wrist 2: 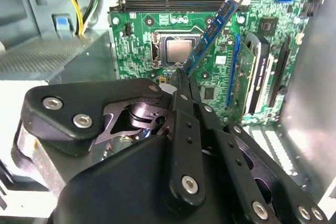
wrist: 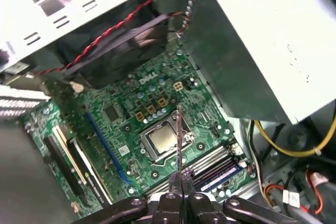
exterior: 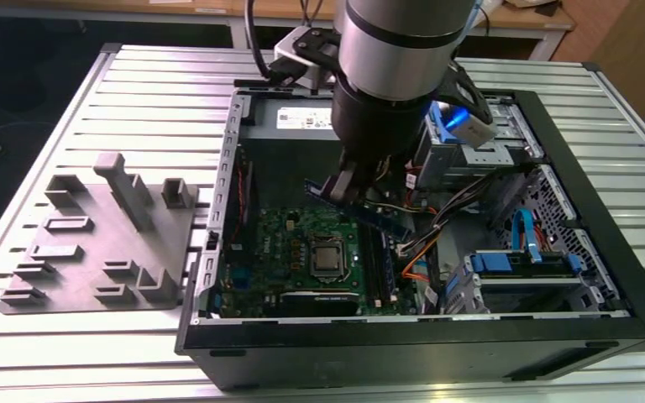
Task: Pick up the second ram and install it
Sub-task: 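Insert the second ram into the second slot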
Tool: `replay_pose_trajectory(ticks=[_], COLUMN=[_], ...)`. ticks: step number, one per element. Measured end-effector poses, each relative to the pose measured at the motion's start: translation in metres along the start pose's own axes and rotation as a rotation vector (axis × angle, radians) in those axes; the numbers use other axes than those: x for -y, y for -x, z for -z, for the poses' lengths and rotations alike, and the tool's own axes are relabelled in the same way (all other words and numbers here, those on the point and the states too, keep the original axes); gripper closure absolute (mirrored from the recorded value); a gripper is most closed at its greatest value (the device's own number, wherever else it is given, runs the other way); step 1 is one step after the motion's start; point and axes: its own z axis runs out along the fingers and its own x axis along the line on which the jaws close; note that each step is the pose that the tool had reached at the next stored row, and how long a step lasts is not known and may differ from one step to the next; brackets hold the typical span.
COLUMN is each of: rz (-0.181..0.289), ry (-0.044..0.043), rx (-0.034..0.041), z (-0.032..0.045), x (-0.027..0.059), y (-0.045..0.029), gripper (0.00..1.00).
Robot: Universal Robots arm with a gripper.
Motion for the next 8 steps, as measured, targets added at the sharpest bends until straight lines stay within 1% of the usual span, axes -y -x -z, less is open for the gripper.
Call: replay_pose_trajectory(ticks=[8], rz=[-0.145], ry=[-0.0064], rx=[0.0086], z=[-0.0001], x=[0.0], y=[0.0], gripper=[0.91])
